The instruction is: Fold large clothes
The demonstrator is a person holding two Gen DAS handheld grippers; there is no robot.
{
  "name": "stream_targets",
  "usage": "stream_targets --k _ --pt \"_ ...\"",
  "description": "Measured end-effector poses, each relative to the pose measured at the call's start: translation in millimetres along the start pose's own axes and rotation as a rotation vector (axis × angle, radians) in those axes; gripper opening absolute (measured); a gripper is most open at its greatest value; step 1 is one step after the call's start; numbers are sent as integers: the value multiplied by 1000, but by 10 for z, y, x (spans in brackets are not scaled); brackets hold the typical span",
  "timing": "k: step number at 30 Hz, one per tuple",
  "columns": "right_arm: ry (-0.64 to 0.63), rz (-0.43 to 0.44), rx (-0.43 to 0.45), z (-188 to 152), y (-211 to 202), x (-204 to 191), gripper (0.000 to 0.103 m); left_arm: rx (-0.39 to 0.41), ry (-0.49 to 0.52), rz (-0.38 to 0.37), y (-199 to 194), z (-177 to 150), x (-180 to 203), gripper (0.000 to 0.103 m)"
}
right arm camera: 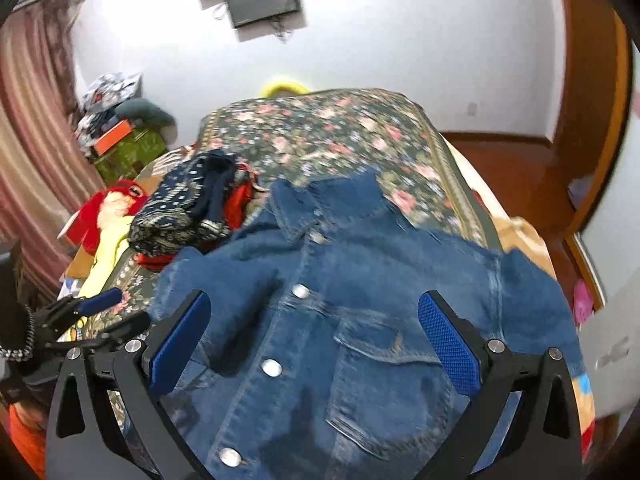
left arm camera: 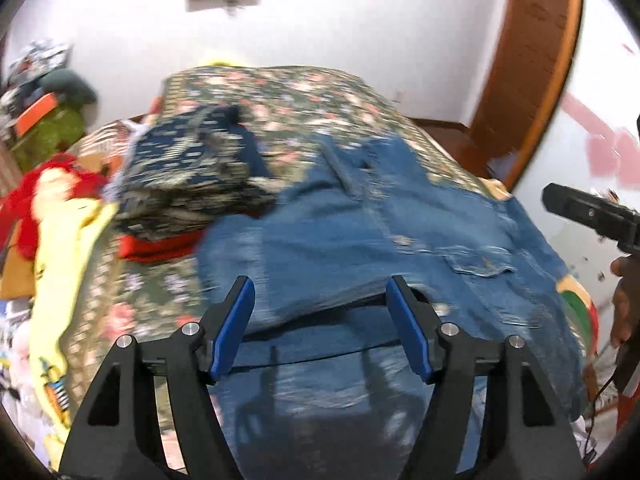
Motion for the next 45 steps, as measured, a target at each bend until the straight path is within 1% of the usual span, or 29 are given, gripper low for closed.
stream_targets --k 3,4,8,13,18,21,22,23,24,25,28,30,31,33,34,36,37,39,42,43,45 --pt "-54 24 -7 96 92 -222 103 22 -30 76 -36 -34 -329 70" --pt "-73 34 -11 119 129 -313 103 20 -44 105 -39 -70 -464 70" --pt "-171 78 -42 161 324 -728 103 -9 -95 177 -10 -249 -869 70" --pt "-335 135 -138 67 727 -1254 103 -63 -177 185 48 -486 -1190 70" --pt "-470 182 -260 -79 1164 -1589 101 -101 -241 185 86 -682 -1413 70" --pt "-529 164 -319 -148 1364 -1688 101 -126 -274 186 103 -771 -1515 70" --pt "-557 147 -328 -166 1419 -1704 100 -134 -282 191 121 -795 -1552 70" --pt "-575 138 -330 -173 1445 -1707 96 -136 -285 196 117 -824 -1572 70" --pt "-597 133 -338 -187 1477 -1713 96 -138 -287 200 123 -837 -1583 70" --pt "-621 126 -354 -203 1508 -1724 96 -142 -289 200 134 -851 -1598 70" --pt "-699 91 -359 -235 1554 -1758 91 -154 -306 187 173 -869 -1631 70" --pt "-738 68 -358 -245 1585 -1778 83 -168 -314 182 225 -866 -1632 70" --pt "-757 57 -354 -253 1600 -1785 81 -173 -315 180 247 -864 -1627 70" --pt "-775 54 -351 -234 1653 -1810 69 -177 -307 174 281 -855 -1591 70" --pt "-770 58 -351 -216 1666 -1821 67 -175 -298 173 296 -843 -1559 70" --pt "-729 80 -330 -164 1627 -1802 51 -171 -291 167 310 -828 -1518 70" --pt "-703 107 -311 -121 1577 -1786 47 -169 -292 164 318 -823 -1506 70" --pt "-674 151 -281 -40 1500 -1773 31 -171 -302 159 358 -812 -1486 70" --pt "-628 173 -220 112 1346 -1717 21 -188 -311 150 477 -787 -1457 71" --pt "-604 174 -195 175 1279 -1671 20 -199 -304 149 536 -777 -1441 71" --pt "-554 172 -152 290 1155 -1555 16 -216 -282 163 646 -757 -1399 71"
Point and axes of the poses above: each gripper's, at about its wrist camera, not at the fingertips, and y roughly the way its jaws point, x to its right, z to its top, the point moved 3 cm from there along y, roughly the way its jaws point, and after that the axes turned 15 degrees about -y, right-handed, at the moved point
